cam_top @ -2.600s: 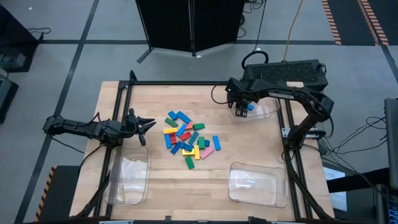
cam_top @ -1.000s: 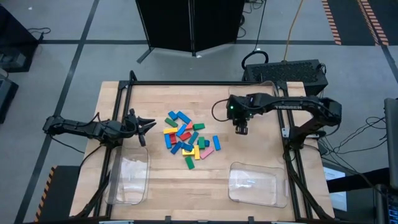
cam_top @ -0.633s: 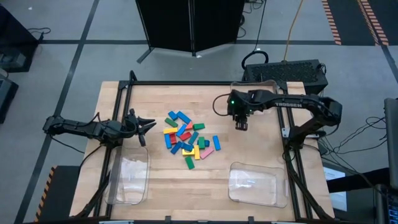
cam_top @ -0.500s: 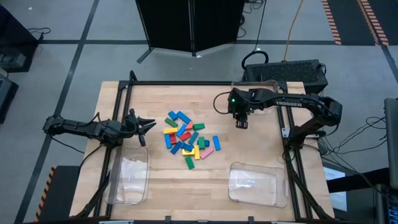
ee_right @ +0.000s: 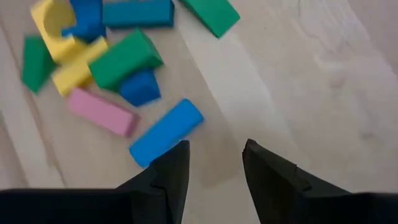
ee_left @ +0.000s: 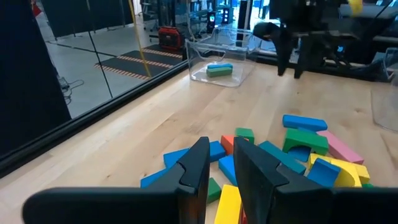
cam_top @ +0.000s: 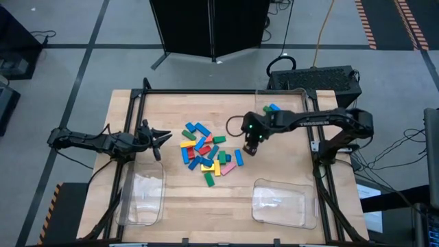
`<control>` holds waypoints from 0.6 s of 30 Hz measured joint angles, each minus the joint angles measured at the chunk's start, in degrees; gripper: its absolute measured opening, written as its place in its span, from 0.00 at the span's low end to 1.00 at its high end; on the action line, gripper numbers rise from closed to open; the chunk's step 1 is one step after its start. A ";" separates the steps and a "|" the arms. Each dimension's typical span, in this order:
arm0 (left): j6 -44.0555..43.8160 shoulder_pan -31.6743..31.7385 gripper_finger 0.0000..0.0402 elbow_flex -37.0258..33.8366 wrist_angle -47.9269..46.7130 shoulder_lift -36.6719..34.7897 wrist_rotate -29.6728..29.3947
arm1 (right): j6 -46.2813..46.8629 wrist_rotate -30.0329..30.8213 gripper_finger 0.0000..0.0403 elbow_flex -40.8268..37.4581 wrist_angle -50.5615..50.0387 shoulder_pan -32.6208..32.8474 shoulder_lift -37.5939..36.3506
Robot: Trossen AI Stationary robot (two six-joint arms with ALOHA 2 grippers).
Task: Sort blocks by size
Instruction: Put the blue rectangle block into the top transparent bin
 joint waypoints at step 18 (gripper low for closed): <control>7.54 0.00 0.19 0.00 4.66 0.20 -0.54 | 22.25 1.08 0.36 6.79 -0.85 6.38 11.26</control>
